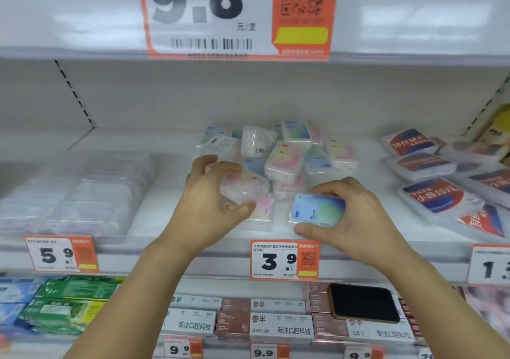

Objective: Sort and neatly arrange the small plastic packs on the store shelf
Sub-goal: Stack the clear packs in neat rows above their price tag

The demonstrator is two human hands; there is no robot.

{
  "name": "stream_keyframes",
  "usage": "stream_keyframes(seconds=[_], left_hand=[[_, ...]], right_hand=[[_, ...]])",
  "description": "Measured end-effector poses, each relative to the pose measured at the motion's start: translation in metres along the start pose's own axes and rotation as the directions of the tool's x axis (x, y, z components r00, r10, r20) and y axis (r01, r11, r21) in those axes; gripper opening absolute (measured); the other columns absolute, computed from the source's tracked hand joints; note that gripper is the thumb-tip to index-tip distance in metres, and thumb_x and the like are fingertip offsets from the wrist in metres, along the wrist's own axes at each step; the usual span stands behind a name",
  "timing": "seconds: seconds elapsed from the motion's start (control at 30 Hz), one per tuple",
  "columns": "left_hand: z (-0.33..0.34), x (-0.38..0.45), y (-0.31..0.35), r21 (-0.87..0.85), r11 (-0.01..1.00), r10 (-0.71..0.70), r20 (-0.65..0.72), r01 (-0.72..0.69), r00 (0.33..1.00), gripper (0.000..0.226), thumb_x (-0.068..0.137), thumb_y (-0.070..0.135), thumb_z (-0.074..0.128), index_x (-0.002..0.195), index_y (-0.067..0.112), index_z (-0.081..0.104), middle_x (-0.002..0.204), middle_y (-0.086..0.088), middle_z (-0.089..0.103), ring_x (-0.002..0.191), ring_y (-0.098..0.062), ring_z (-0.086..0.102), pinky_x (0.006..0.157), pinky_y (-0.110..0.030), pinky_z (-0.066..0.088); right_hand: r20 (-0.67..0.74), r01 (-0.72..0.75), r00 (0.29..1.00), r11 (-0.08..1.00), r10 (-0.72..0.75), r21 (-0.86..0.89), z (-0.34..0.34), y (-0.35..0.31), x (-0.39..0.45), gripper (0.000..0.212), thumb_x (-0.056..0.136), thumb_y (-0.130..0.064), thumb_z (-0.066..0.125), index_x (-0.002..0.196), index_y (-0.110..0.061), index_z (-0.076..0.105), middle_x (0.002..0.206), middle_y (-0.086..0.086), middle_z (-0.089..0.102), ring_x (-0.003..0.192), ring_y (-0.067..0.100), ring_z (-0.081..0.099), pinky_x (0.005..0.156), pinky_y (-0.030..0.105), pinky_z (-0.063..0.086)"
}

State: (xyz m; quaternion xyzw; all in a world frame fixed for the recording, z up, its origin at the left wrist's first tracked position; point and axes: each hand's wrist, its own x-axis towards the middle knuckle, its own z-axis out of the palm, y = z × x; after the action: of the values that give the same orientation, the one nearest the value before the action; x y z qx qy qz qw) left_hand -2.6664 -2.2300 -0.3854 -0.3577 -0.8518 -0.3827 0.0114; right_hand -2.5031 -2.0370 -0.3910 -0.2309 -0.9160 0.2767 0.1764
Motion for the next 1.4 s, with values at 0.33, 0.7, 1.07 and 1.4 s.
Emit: stream_keyframes(seconds=[0.33, 0.7, 1.07, 1.4], left_hand=[[-0.011, -0.01, 0.012, 0.068, 0.991, -0.114, 0.013, 0.113, 0.993, 0.079, 0.053, 0.076, 0.07, 0.118, 0.037, 0.048, 0.116, 0.007, 0.036, 0.099, -0.011, 0.055, 0.084, -0.021, 0.041], [-0.026, -0.003, -0.009, 0.194, 0.967, -0.2, 0.166, 0.167, 0.966, 0.09, 0.043, 0.056, 0.09, 0.105, 0.025, 0.033, 0.093, 0.015, 0.044, 0.077, -0.002, 0.048, 0.053, -0.012, 0.032], [-0.02, 0.005, -0.01, 0.095, 0.994, -0.07, 0.23, 0.049, 0.971, 0.071, 0.052, 0.044, 0.09, 0.114, 0.038, 0.054, 0.106, 0.014, 0.061, 0.093, -0.007, 0.057, 0.082, -0.023, 0.048], [-0.018, 0.003, -0.001, 0.178, 0.981, -0.112, 0.204, 0.075, 0.973, 0.079, 0.04, 0.067, 0.084, 0.105, 0.038, 0.049, 0.094, 0.017, 0.06, 0.088, -0.008, 0.058, 0.079, -0.033, 0.053]], right_hand=[[-0.114, 0.129, 0.986, 0.99, -0.122, 0.051, 0.011, -0.024, 0.019, 0.055, 0.08, -0.044, 0.072, 0.132, -0.033, 0.055, 0.132, -0.008, 0.052, 0.124, 0.013, 0.049, 0.103, 0.027, 0.04], [-0.12, 0.25, 0.954, 0.951, -0.274, -0.182, 0.035, -0.056, 0.031, 0.031, 0.073, -0.029, 0.061, 0.102, -0.019, 0.068, 0.102, 0.004, 0.061, 0.093, 0.029, 0.061, 0.077, 0.04, 0.052], [0.375, -0.078, 0.922, 0.995, 0.094, -0.057, -0.021, -0.013, 0.016, 0.08, 0.052, -0.064, 0.085, 0.123, -0.043, 0.054, 0.117, -0.026, 0.057, 0.111, -0.001, 0.055, 0.096, 0.022, 0.045], [-0.083, -0.108, 0.981, 0.857, 0.173, 0.503, -0.018, -0.02, 0.037, 0.027, 0.075, -0.035, 0.082, 0.087, -0.014, 0.07, 0.081, 0.003, 0.072, 0.065, 0.012, 0.064, 0.054, 0.023, 0.053]])
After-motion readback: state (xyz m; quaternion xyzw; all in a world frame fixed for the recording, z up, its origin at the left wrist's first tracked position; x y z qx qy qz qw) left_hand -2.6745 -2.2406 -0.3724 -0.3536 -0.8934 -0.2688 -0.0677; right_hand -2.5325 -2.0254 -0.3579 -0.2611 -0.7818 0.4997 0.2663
